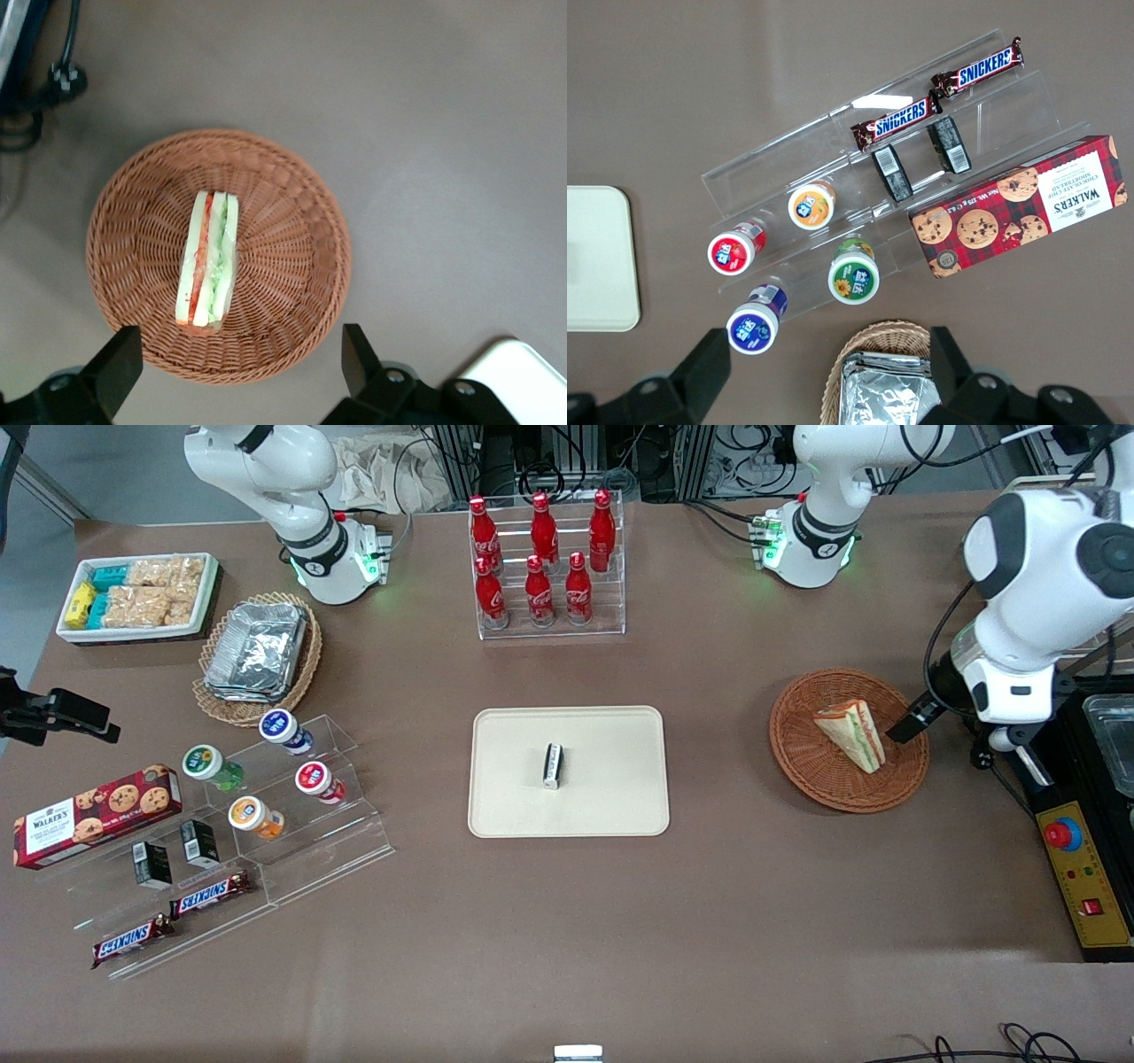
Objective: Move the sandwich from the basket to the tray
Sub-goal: 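Move the left gripper down over the sandwich in the wicker basket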
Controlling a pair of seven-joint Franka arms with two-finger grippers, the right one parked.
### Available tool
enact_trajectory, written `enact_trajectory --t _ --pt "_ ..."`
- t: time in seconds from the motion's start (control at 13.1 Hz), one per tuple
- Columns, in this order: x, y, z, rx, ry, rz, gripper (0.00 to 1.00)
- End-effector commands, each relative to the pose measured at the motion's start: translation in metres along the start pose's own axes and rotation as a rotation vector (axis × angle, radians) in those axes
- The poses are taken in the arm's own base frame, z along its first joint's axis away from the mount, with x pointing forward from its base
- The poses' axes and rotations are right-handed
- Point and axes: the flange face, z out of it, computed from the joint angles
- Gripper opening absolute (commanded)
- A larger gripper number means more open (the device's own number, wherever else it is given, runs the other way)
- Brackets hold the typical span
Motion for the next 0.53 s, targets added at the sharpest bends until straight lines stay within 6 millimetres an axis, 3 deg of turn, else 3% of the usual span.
enact_trajectory --t 0.0,0.46 --pt "-0.014 -0.015 0.029 0.018 0.002 -0.051 1.00" --pt "-0.031 -0.032 0.095 0.010 0.005 -0.077 1.00"
